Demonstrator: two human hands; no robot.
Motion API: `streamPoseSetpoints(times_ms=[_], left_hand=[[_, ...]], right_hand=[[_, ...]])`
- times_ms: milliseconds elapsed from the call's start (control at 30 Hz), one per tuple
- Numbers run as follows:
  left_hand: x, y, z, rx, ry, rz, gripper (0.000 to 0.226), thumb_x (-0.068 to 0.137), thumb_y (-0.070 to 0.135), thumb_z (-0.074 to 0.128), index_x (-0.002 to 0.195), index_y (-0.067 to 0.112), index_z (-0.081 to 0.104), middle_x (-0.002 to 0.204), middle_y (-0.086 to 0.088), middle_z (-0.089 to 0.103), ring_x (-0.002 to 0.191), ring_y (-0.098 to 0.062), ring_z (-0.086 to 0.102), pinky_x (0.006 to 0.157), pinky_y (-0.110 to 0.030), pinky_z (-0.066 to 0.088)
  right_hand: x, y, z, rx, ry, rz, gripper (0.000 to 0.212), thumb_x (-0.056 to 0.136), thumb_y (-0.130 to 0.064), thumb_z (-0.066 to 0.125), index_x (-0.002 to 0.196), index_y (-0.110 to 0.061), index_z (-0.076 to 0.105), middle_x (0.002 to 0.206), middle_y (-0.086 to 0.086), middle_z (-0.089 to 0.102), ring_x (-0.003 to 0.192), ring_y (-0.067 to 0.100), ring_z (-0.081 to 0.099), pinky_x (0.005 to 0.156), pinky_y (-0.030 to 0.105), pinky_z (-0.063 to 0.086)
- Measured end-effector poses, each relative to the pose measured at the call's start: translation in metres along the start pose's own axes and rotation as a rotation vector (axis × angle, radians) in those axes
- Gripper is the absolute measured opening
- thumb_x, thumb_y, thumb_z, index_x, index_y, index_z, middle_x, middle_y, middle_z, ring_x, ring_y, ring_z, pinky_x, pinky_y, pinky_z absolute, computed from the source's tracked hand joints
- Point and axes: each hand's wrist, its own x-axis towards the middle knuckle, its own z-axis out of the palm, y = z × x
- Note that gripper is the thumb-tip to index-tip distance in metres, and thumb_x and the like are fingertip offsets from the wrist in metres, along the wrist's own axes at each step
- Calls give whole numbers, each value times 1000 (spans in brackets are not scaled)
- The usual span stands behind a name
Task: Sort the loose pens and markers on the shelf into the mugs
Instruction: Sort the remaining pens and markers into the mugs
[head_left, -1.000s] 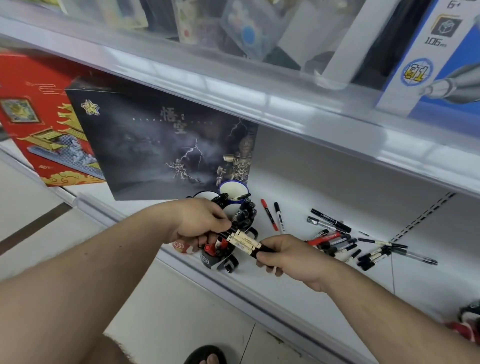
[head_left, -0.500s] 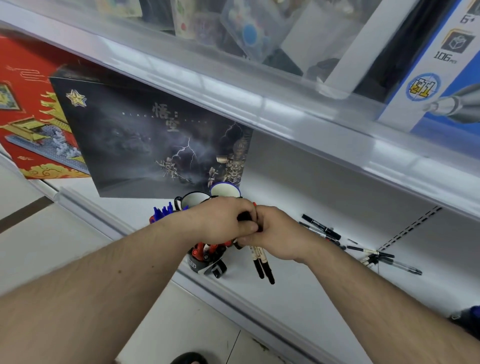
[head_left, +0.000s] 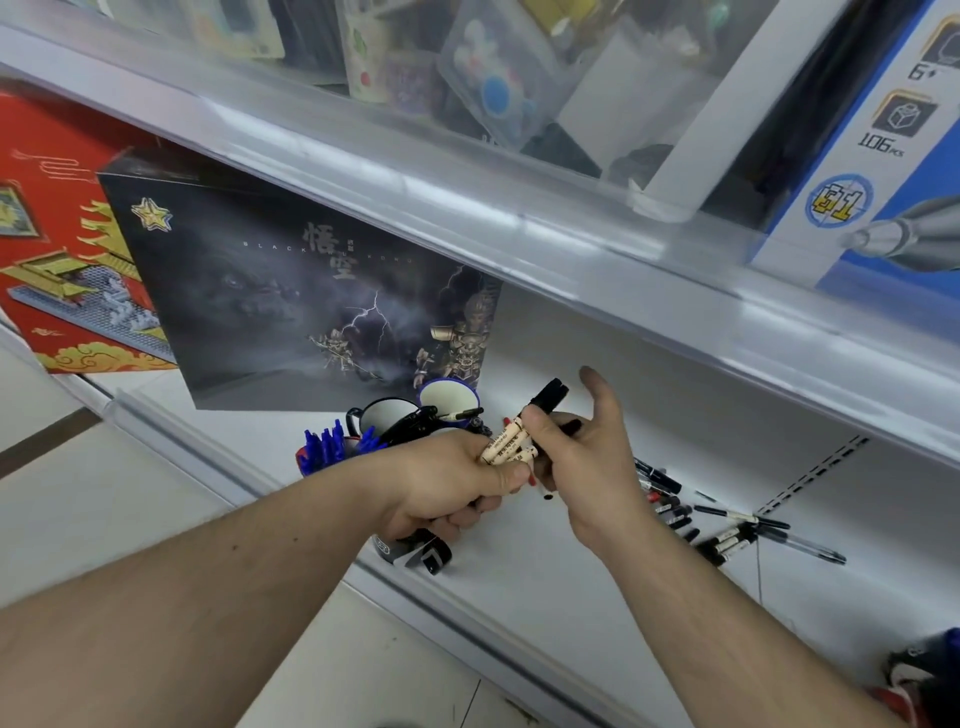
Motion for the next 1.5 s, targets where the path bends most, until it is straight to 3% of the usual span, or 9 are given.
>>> streamPoseSetpoints(times_ms=[267, 400, 500, 633, 800, 1000, 1167, 1300, 1500], left_hand=[[-10, 6, -14, 234, -80, -204, 43, 93, 52, 55, 82, 11, 58, 53, 2, 51, 40, -10, 44, 42, -18, 38], [-9, 5, -31, 241, 259, -181, 48, 91, 54, 59, 99, 7, 63, 77, -6, 58, 58, -18, 58, 43, -18, 43], [-7, 1, -51, 245, 612, -68, 35, 95, 48, 56, 92, 14, 64, 88, -6, 64, 82, -22, 61, 75, -29, 51], [-8, -2, -60, -9, 673, -59, 21, 97, 29, 57, 78, 19, 60, 81, -1, 63, 70, -17, 56, 53, -19, 42], [2, -8, -61, -28, 685, -86, 25, 94, 22, 58, 98, -2, 66, 90, -16, 69, 73, -20, 57, 59, -25, 39], [15, -9, -58, -62, 677, -122, 16, 90, 21, 59, 80, 11, 66, 97, -16, 73, 74, -20, 61, 65, -28, 40], [22, -2, -48, -36, 593, -135, 12, 91, 14, 57, 82, 10, 64, 78, -11, 64, 45, -6, 50, 37, -11, 31], [28, 5, -38, -14, 593, -94, 14, 88, 21, 60, 91, 10, 68, 95, -9, 74, 89, -22, 71, 66, -26, 46], [26, 13, -22, 29, 593, -53, 18, 86, 21, 61, 94, 8, 70, 97, -12, 74, 100, -33, 68, 75, -32, 45]], right_hand=[[6, -8, -9, -151, -234, 45, 14, 100, -9, 53, 92, -8, 65, 58, 6, 56, 38, 13, 42, 38, 21, 29], [27, 0, -8, -201, -36, 20, 15, 100, -9, 53, 87, -7, 61, 61, 11, 58, 40, 14, 46, 41, 26, 34], [60, 1, -12, -387, 215, -166, 18, 99, -15, 50, 84, -20, 58, 68, 6, 62, 52, 17, 61, 49, 28, 42], [108, 17, 6, -564, 239, -362, 31, 99, -14, 45, 72, -30, 51, 79, 0, 61, 77, 30, 65, 70, 38, 48], [165, 64, 43, -654, 143, -387, 15, 99, -8, 48, 101, -4, 62, 89, 6, 64, 79, 24, 54, 64, 28, 34], [199, 112, 69, -808, 7, -204, 16, 98, -9, 45, 93, -15, 58, 96, 9, 66, 82, 27, 57, 63, 29, 39], [203, 112, 80, -1189, -200, -65, 33, 102, -27, 28, 112, -13, 56, 118, 13, 60, 114, 33, 43, 83, 39, 34], [200, 90, 51, -1076, -82, -106, 33, 100, -36, 24, 94, -22, 53, 109, 7, 59, 116, 33, 41, 86, 39, 32], [170, 131, -49, -1270, -105, 94, 42, 98, -36, 42, 140, -32, 48, 139, 8, 52, 130, 35, 39, 105, 42, 37]])
